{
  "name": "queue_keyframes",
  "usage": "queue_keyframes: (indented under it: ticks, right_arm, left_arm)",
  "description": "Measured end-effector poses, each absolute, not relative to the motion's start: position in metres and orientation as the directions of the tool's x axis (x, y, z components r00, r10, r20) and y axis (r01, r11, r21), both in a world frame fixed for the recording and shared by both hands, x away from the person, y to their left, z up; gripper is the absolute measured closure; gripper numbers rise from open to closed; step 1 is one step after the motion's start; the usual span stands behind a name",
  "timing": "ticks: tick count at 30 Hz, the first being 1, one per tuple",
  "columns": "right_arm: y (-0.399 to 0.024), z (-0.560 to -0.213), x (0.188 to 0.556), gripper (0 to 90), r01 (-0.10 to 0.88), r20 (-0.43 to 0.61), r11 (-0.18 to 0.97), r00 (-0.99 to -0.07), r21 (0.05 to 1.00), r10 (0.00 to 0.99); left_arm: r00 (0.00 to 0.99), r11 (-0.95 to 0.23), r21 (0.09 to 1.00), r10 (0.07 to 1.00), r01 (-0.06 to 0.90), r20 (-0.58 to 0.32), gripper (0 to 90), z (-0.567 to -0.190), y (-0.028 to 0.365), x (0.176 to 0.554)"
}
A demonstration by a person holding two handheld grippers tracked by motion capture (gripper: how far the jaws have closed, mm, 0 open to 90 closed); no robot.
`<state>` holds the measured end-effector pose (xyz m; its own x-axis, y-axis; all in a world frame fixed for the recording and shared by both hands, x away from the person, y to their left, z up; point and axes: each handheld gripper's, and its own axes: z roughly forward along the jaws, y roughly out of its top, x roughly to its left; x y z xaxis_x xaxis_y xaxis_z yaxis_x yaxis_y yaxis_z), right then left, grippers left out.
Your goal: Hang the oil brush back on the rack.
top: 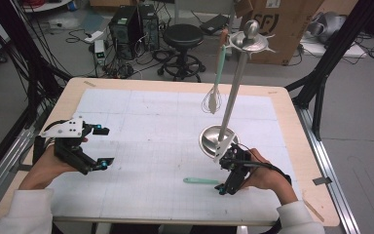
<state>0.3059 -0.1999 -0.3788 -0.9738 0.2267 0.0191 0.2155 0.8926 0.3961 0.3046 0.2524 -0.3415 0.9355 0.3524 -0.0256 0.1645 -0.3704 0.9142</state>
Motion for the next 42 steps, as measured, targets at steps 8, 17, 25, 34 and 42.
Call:
queue_keyframes:
  ticks: [8,17,25,34,42]
  right_arm:
    - [-0.195,-0.388,0.307,0.4,0.194,0.008,0.922,-0.979,0.335,0.203]
    - [-0.190,-0.392,0.309,15.4,0.183,0.014,0.939,-0.982,0.290,0.187]
    - [-0.188,-0.399,0.311,30.1,0.184,0.021,0.952,-0.983,0.243,0.184]
    - [-0.187,-0.402,0.312,54.2,0.197,0.044,0.958,-0.980,0.207,0.192]
    - [-0.187,-0.406,0.314,62.4,0.177,0.055,0.970,-0.984,0.165,0.170]
  left_arm:
    - [0.936,-0.374,0.913,0.352,0.164,-0.024,1.7,-0.342,0.252,0.305]
    - [0.935,-0.376,0.912,0.353,0.167,-0.026,1.7,-0.343,0.251,0.305]
    - [0.933,-0.371,0.913,0.358,0.173,-0.032,1.7,-0.344,0.251,0.306]
    - [0.934,-0.373,0.911,0.357,0.175,-0.033,1.7,-0.345,0.251,0.306]
    - [0.935,-0.376,0.911,0.354,0.172,-0.030,1.7,-0.344,0.252,0.306]
